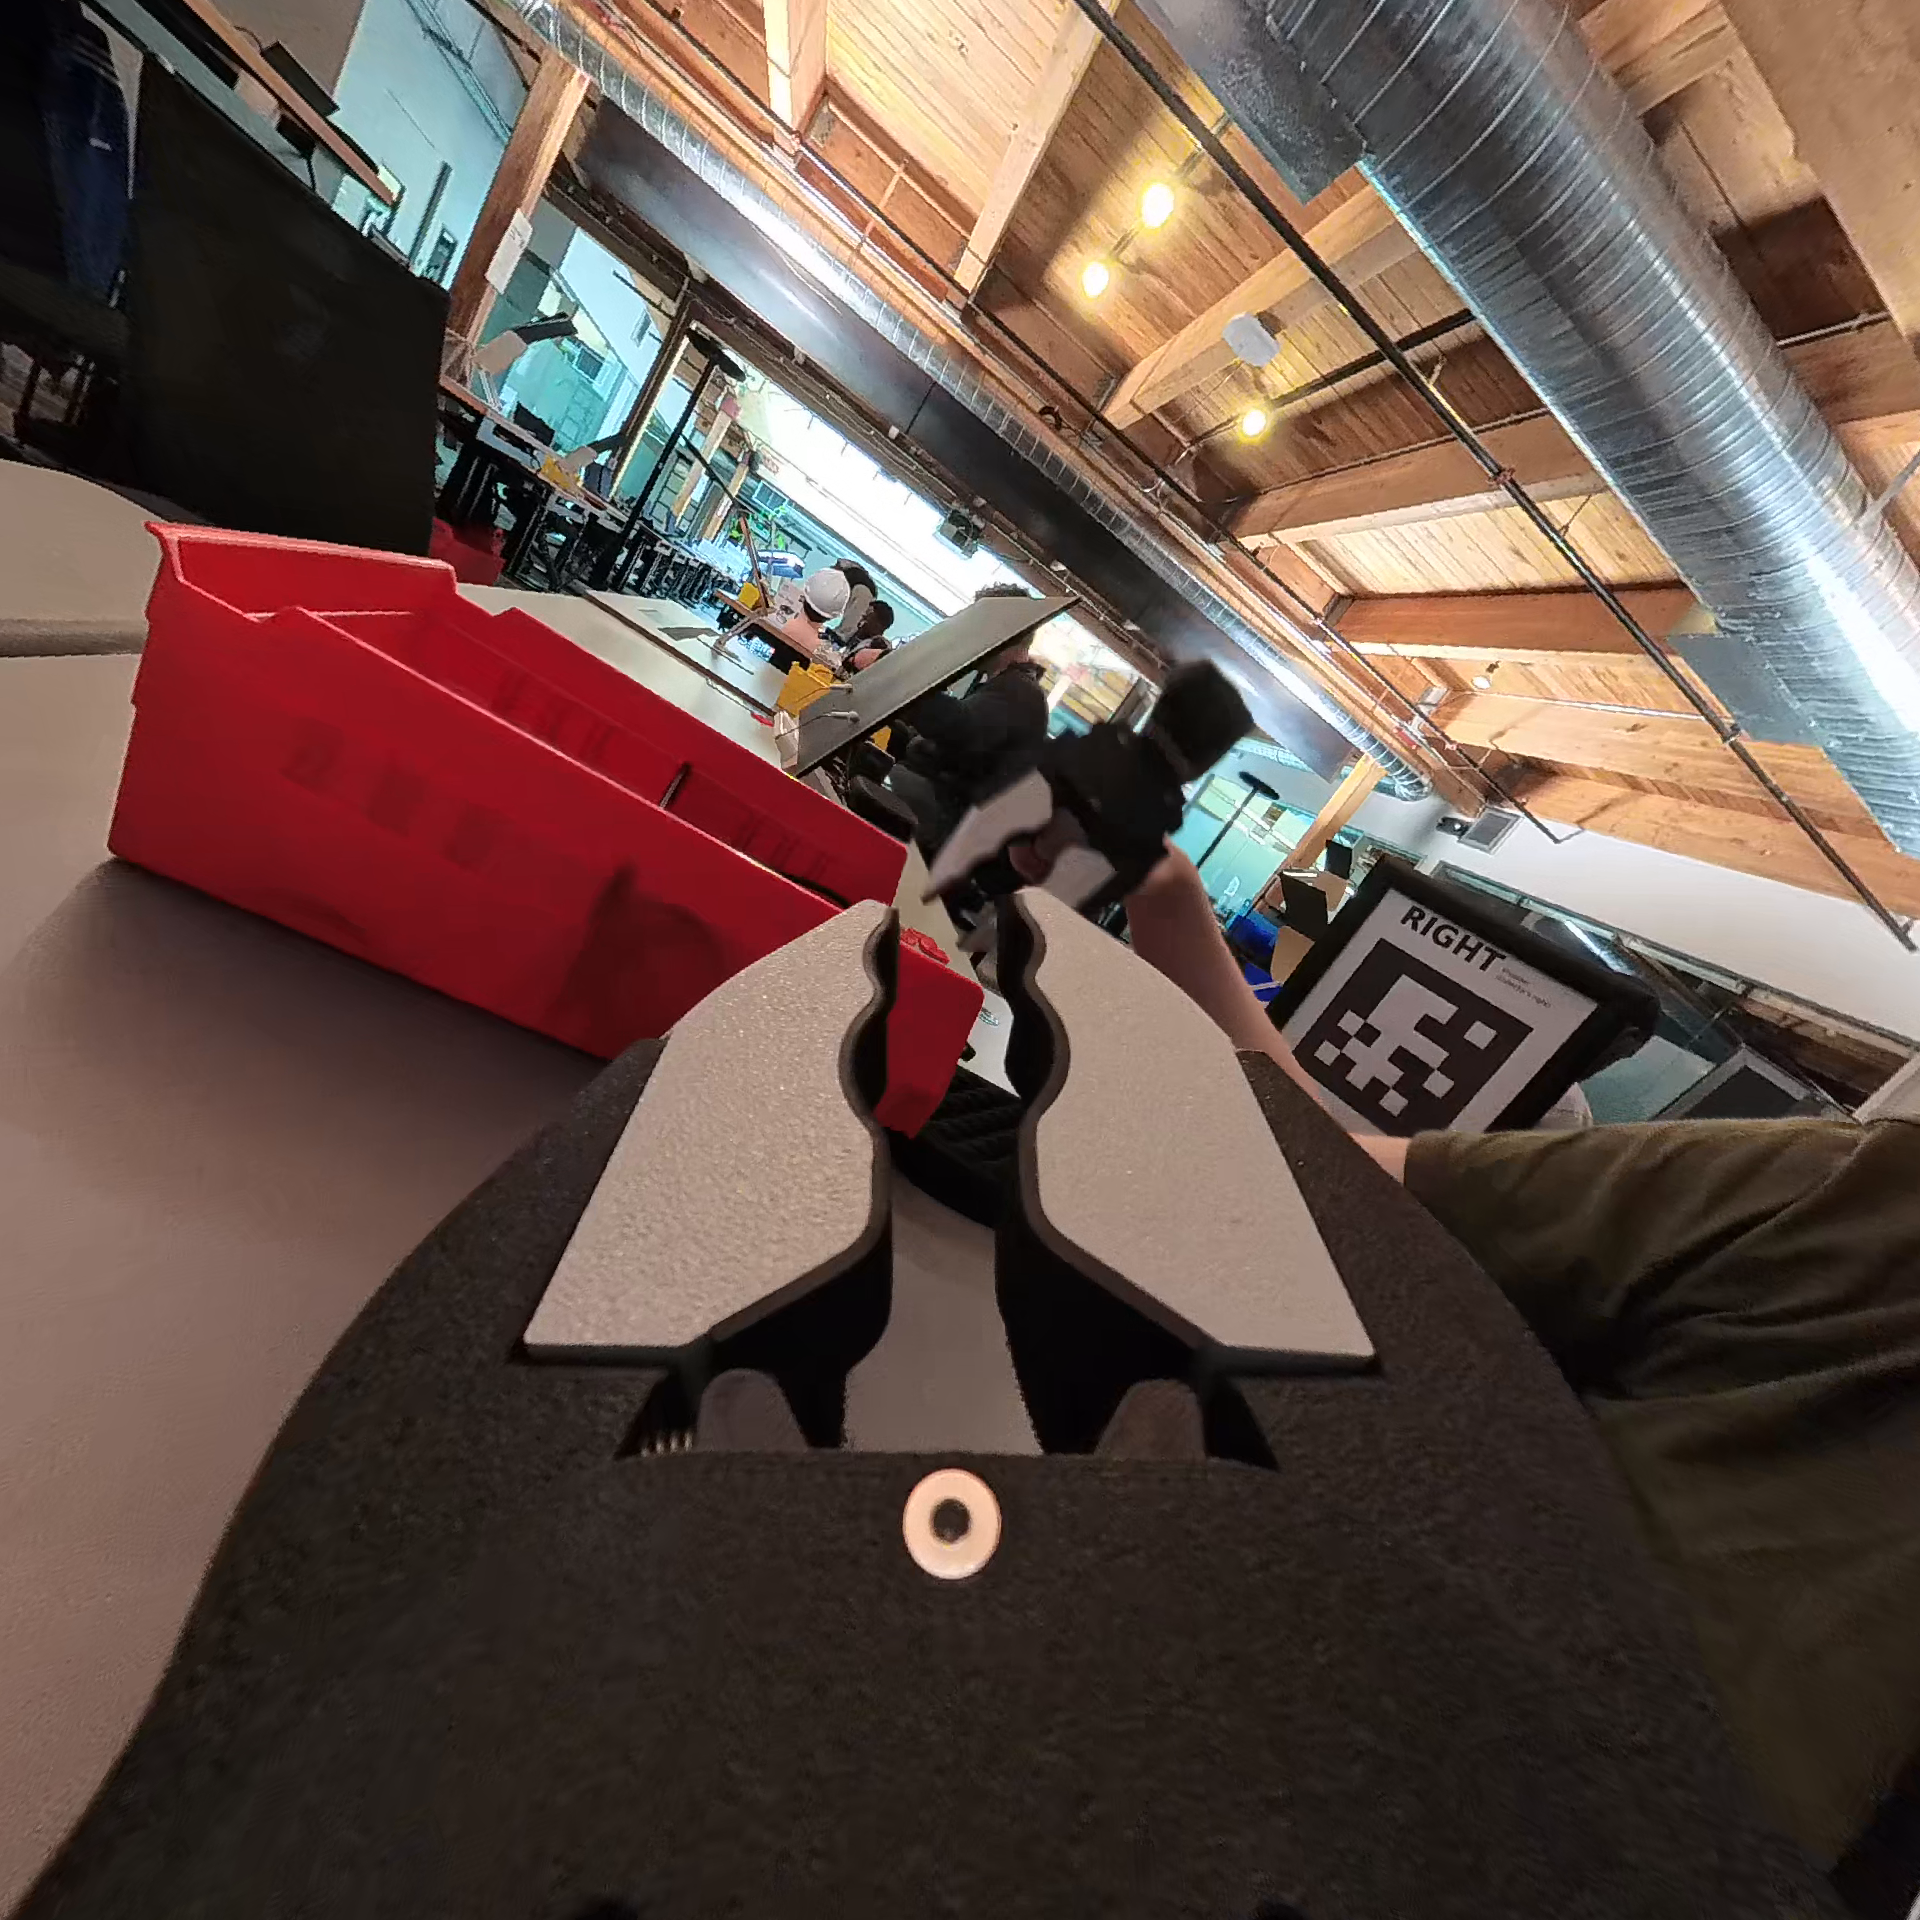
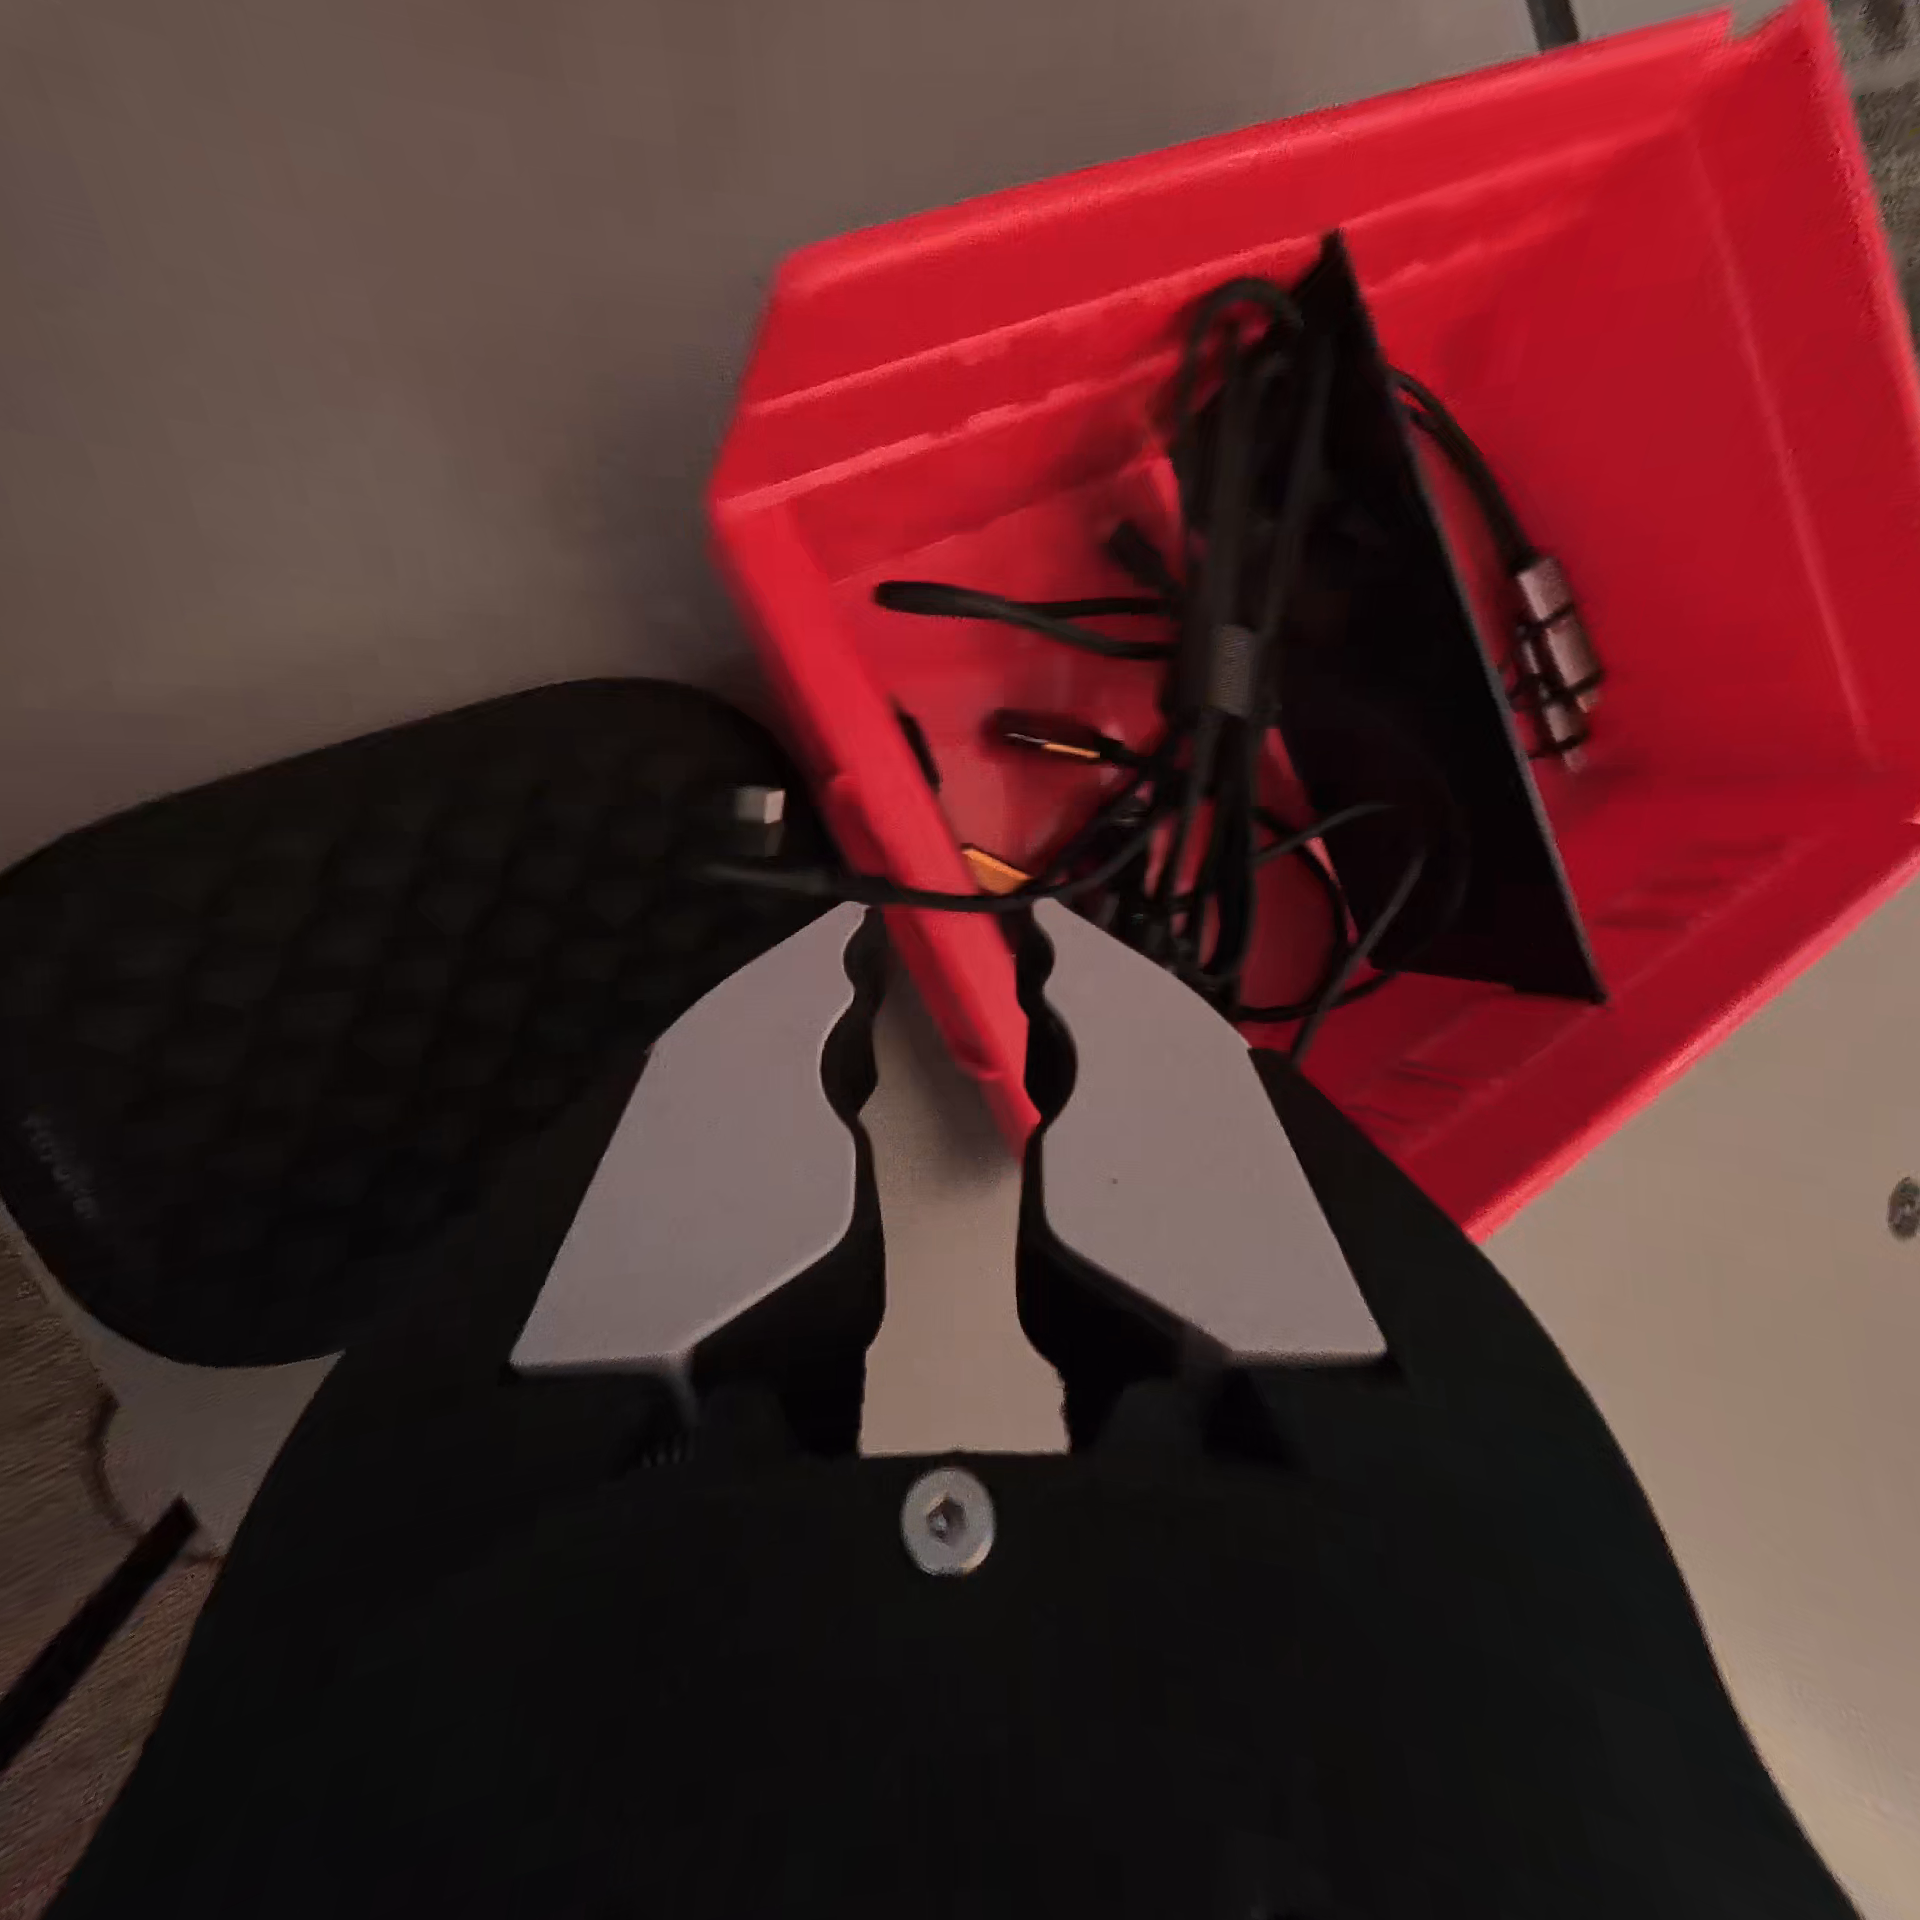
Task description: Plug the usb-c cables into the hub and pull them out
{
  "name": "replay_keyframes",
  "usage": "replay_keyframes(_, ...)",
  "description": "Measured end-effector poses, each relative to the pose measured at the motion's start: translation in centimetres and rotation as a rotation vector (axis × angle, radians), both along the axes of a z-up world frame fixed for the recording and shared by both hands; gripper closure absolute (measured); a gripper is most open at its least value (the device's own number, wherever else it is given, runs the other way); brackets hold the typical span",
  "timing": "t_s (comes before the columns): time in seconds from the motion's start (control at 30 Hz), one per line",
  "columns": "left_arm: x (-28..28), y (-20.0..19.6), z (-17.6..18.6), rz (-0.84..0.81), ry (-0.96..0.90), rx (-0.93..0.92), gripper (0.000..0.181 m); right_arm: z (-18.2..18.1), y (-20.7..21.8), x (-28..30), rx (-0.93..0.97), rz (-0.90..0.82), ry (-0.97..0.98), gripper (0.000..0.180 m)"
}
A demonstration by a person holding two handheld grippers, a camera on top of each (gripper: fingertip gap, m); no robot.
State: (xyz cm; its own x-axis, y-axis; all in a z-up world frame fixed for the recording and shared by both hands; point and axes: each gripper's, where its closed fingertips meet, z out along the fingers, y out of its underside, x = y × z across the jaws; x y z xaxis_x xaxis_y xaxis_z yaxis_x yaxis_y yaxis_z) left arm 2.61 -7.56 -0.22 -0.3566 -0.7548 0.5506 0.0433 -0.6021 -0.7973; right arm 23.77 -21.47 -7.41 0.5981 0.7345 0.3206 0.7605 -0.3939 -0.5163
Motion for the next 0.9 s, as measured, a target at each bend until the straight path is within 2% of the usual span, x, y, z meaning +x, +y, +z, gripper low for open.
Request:
replay_keyframes(0.13,0.2,0.0,-0.2,-0.003,0.006,-0.015,0.165,-1.7,-2.0,-0.3,0.173,0.011,-0.145,0.148)
replay_keyframes(0.27,0.5,-0.5,-0.5,-0.018,0.011,-0.026,0.166,-2.8,-0.9,0.4,0.273,-0.014,-0.322,0.145)
replay_keyframes(0.4,0.6,-0.9,-0.5,-0.027,0.027,-0.012,0.166,-2.9,1.2,-1.9,0.3,0.028,-0.208,0.153)
replay_keyframes(0.53,0.5,-0.8,-0.5,-0.022,0.031,-0.018,0.166,-2.1,2.8,-3.9,0.22,0.059,-0.022,0.163)
replay_keyframes(0.6,0.5,-0.7,-0.5,-0.022,0.032,-0.026,0.166,-2.3,4.1,-3.5,0.118,0.012,0.01,0.166)
replay_keyframes(0.7,0.6,-0.6,-0.7,-0.024,0.038,-0.031,0.166,-3.3,5.6,-2.6,-0.055,-0.035,-0.043,0.168)
replay_keyframes(0.9,0.8,-1.0,-0.9,-0.045,0.059,-0.029,0.166,-6.7,5.2,-3.0,-0.485,0.021,-0.094,0.171)
